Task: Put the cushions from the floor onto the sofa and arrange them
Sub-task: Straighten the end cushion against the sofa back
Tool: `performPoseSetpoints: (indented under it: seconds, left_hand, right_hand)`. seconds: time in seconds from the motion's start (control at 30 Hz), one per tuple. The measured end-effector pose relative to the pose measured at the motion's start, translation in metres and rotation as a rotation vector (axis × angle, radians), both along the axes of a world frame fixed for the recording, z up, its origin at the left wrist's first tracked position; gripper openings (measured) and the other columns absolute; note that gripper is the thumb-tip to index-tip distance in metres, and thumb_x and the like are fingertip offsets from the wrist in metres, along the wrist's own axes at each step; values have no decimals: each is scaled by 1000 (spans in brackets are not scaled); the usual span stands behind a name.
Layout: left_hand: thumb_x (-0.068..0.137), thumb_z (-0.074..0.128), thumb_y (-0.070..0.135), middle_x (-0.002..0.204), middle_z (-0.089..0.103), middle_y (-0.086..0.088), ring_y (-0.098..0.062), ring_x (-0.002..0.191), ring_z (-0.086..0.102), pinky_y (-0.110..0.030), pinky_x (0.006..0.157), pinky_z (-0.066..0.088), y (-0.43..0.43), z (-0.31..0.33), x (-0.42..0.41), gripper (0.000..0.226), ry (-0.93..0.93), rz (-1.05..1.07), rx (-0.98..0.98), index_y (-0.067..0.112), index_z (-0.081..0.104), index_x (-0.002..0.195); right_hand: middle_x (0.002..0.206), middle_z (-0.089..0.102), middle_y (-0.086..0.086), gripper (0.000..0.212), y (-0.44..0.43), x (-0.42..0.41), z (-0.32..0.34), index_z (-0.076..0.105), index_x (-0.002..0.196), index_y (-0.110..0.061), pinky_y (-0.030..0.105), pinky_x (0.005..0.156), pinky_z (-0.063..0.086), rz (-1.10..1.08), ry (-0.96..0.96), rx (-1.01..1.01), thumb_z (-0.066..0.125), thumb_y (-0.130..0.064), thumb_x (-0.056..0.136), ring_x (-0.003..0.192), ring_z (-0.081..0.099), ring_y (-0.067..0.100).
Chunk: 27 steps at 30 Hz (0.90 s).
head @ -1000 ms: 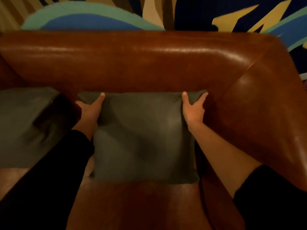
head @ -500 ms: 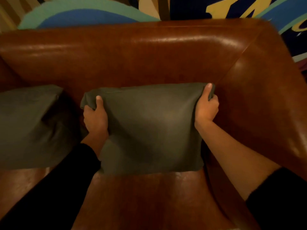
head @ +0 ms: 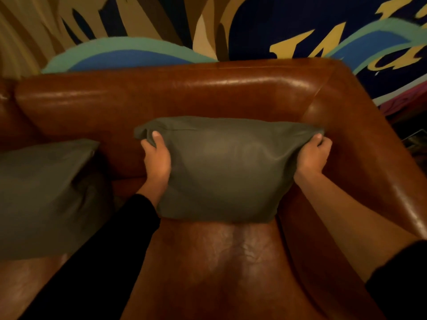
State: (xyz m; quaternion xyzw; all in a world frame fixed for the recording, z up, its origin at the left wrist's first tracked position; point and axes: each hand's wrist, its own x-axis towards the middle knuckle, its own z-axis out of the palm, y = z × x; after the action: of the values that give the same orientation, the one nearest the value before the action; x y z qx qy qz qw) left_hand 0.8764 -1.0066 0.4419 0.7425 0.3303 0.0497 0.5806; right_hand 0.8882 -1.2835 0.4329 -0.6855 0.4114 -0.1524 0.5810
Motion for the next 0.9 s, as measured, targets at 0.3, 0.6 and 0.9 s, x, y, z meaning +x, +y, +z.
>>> performPoseSetpoints:
  seconds: [0.3, 0.6, 0.9]
  left_hand:
    - [100, 34, 46, 110, 49, -3, -22, 97, 50, -34, 81, 39, -3, -25, 5, 45, -62, 117, 35, 13, 31, 131]
    - [80, 47, 69, 152, 16, -17, -33, 143, 13, -53, 112, -7, -17, -37, -39, 87, -506, -463, 1102, 21, 21, 148]
    - [75, 40, 80, 155, 21, -1, -21, 142, 21, -55, 113, -7, -19, -84, -12, 89, -756, -1183, 1543, 30, 27, 147]
  right_hand:
    - [114, 52, 4, 33, -2, 5, -12, 41, 123, -13, 32, 80, 40, 41, -41, -55, 25, -34, 103, 98, 52, 19]
    - [138, 43, 7, 43, -4, 10, -22, 34, 138, -17, 47, 106, 33, 61, 68, -181, 34, -39, 101, 125, 43, 26]
    - [145, 36, 17, 60, 18, -16, -29, 31, 147, -10, 44, 108, 21, 223, -75, -917, 43, -41, 96, 135, 32, 33]
